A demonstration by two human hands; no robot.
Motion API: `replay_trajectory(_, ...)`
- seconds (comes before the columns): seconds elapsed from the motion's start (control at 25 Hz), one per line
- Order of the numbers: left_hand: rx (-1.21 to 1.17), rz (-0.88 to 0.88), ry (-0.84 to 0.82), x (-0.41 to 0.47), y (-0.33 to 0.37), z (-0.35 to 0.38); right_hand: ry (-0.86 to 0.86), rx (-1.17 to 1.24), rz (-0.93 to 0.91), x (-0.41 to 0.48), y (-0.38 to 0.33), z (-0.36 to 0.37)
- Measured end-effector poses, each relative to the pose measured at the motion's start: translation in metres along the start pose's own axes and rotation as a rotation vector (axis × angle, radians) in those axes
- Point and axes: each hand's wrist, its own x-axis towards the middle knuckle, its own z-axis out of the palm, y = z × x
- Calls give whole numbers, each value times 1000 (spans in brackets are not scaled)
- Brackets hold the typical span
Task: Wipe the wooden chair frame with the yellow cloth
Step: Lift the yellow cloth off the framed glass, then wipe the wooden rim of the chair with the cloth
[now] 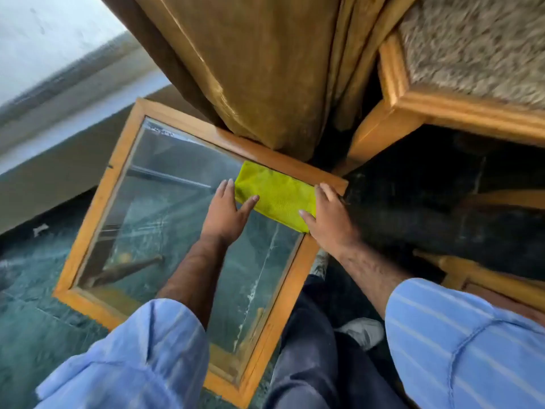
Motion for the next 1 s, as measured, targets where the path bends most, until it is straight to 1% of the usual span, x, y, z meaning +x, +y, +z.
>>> replay_trajectory(0.08, -1, -25, 73, 17, -4, 13, 68, 0, 0, 20, -1, 14)
replay_trajectory(0.12, 28, -35, 107, 26, -6, 19, 106, -37, 15, 29, 0, 21)
replay_trajectory(0.24, 83, -69, 179, 38, 0, 28, 158, -74, 33, 39, 2, 30)
replay_trajectory(0.32, 12, -144, 167, 38, 7, 24, 143, 37, 99, 39, 4, 24)
replay_trajectory(0.36, -100, -193, 159, 36, 14, 22, 128, 158, 154, 38, 7, 18)
replay_trajectory(0.4, -286, -240, 141, 30, 19, 20, 92, 340, 225, 36, 9, 12)
replay_trajectory(0.44, -488, -268, 93, 20, 30, 17, 62, 571, 303, 30, 14, 1)
replay_trajectory(0.48, -638, -268, 31, 7, 38, 12, 44, 798, 353, 20, 15, -10)
replay_trajectory(0.52, -717, -241, -45, -9, 49, 7, 82, 969, 367, 7, 20, -23)
replay_trajectory(0.56, -737, -207, -112, -25, 55, 3, 144, 1078, 344, -6, 26, -35)
replay_trajectory(0.64, -689, -143, -241, -57, 81, 3, 294, 1141, 272, -45, 54, -67)
replay_trajectory(0.72, -687, -97, -347, -91, 118, 13, 404, 1099, 233, -96, 88, -105)
replay_trajectory(0.84, -705, 6, -513, -139, 195, 32, 524, 1076, 278, -174, 143, -156)
replay_trajectory(0.96, -736, 106, -681, -177, 280, 52, 603, 1160, 276, -246, 207, -209)
replay_trajectory(1.0, -738, 137, -768, -189, 313, 65, 666, 1158, 279, -278, 234, -230)
